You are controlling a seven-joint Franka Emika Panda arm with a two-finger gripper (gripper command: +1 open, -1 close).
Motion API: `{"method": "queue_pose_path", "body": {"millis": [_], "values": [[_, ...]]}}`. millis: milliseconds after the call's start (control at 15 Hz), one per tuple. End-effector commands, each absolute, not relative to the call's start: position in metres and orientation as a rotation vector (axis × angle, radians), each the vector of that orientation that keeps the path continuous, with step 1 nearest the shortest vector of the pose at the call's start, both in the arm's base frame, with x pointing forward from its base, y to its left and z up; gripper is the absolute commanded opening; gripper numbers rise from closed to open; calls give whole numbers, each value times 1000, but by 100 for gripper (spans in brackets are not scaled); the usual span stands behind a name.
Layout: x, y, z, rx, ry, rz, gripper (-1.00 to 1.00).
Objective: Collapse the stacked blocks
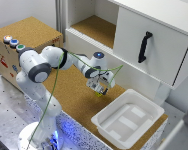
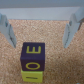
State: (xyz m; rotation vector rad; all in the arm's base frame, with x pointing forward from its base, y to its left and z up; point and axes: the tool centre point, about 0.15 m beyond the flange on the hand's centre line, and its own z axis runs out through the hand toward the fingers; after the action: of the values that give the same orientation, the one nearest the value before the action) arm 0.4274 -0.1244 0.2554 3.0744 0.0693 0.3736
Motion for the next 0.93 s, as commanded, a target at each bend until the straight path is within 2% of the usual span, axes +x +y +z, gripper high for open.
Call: {"method": "queue_pose_path", "body": {"millis": [0,133,400,600,867], "values": [[432,-132,260,3135,106,339,100],[427,-125,256,3074,69,374,100],[406,-118,314,3075,204,431,100],[388,-137,340,3059,138,408,100],[375,-172,348,3035,114,375,100]]}}
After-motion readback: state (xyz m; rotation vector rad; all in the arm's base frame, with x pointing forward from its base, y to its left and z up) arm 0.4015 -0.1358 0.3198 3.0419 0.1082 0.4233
